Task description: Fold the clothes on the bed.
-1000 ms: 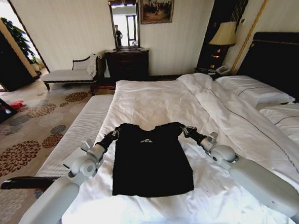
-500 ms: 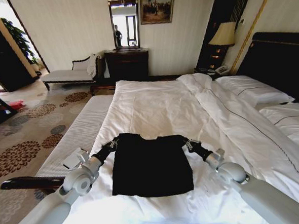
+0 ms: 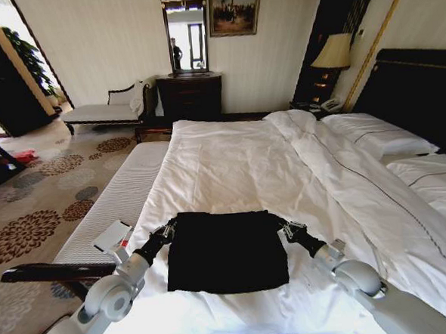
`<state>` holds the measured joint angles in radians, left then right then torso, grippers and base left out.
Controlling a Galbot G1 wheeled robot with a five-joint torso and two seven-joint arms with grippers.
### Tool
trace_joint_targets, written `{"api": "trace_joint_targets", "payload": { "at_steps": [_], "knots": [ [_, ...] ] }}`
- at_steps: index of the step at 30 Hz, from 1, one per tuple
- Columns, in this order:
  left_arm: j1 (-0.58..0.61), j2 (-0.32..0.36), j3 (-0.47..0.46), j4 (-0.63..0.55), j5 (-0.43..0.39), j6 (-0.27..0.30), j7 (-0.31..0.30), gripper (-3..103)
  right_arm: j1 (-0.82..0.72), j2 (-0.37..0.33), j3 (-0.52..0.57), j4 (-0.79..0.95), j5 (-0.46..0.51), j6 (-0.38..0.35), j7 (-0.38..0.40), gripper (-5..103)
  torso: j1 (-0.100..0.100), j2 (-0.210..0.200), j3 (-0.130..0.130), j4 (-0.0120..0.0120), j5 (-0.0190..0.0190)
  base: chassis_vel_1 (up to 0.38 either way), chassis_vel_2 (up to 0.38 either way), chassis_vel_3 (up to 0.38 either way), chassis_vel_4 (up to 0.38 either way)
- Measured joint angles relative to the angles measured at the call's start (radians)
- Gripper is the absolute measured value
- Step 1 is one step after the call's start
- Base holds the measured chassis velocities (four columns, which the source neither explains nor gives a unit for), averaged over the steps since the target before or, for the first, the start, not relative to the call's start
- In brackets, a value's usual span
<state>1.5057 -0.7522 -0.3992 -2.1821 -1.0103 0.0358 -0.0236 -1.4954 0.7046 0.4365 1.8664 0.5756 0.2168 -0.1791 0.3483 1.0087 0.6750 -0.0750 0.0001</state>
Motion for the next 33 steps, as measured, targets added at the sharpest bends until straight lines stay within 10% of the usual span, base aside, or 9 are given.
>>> {"api": "trace_joint_targets", "payload": {
  "at_steps": [33],
  "knots": [
    [0.223, -0.074, -0.001, 0.025, 0.161, -0.072, 0.041, 0, -0.161, 0.090, 0.023, -0.013, -0.094, 0.045, -0.034, 0, 0.000, 0.000, 0.000, -0.0002, -0.0001, 0.000, 0.000, 0.000, 0.000]
  ]
}}
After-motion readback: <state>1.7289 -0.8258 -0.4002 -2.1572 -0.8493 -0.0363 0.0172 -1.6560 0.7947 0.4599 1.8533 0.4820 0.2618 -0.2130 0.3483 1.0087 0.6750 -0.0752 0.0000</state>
